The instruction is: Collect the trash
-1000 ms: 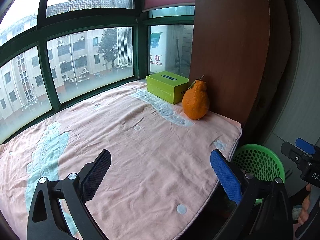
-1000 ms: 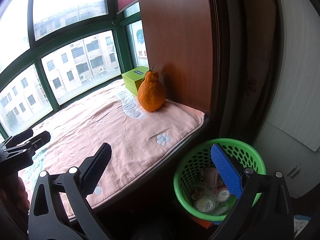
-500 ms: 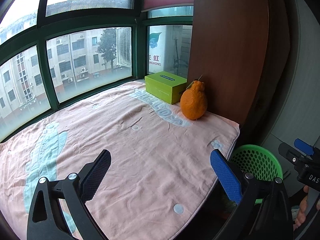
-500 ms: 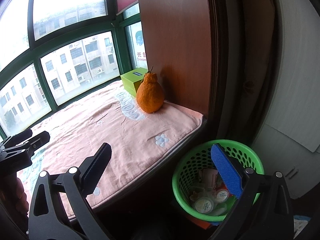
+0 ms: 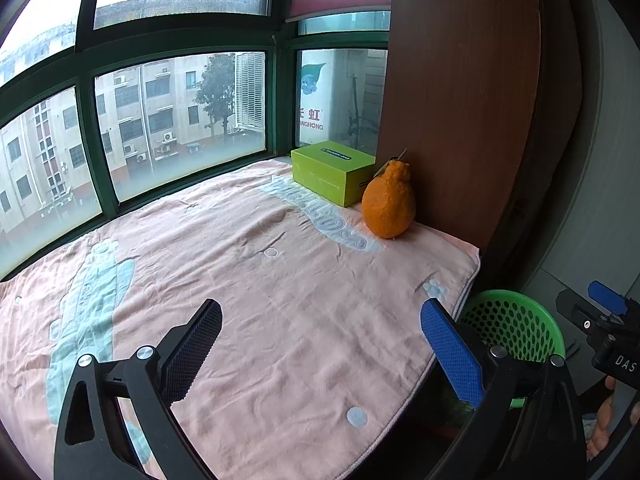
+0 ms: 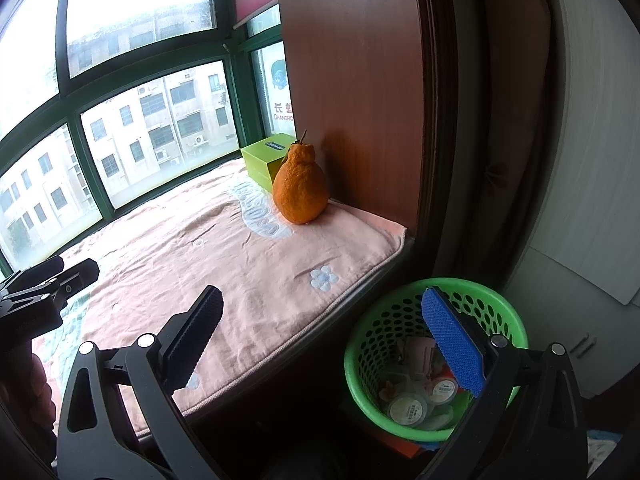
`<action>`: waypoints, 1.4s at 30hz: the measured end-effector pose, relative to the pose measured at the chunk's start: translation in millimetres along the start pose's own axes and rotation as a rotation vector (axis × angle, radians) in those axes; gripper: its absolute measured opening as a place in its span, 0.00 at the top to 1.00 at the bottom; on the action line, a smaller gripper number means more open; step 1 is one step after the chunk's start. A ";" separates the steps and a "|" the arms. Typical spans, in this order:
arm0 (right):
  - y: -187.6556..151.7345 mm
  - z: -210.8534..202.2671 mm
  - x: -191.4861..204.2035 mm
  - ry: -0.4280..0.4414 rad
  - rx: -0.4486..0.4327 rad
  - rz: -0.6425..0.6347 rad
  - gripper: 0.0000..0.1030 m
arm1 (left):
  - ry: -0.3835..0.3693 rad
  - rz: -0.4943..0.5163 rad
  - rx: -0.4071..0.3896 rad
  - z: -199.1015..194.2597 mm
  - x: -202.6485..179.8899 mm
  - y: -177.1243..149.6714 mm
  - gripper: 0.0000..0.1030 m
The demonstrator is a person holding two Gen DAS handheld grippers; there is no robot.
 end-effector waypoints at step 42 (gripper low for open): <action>-3.2 -0.3 -1.7 -0.001 0.003 0.004 0.04 | -0.008 -0.012 0.013 0.1 -7.1 -5.3 0.07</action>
Point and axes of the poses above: each gripper's, at about its wrist camera, not at the fingertips, and z roughly the way its jaws point, x to its left, y to its top, the point moved 1 cm from there along z, roughly the way its jaws point, and after that the axes turned 6 degrees about x, right-handed, at the moved point
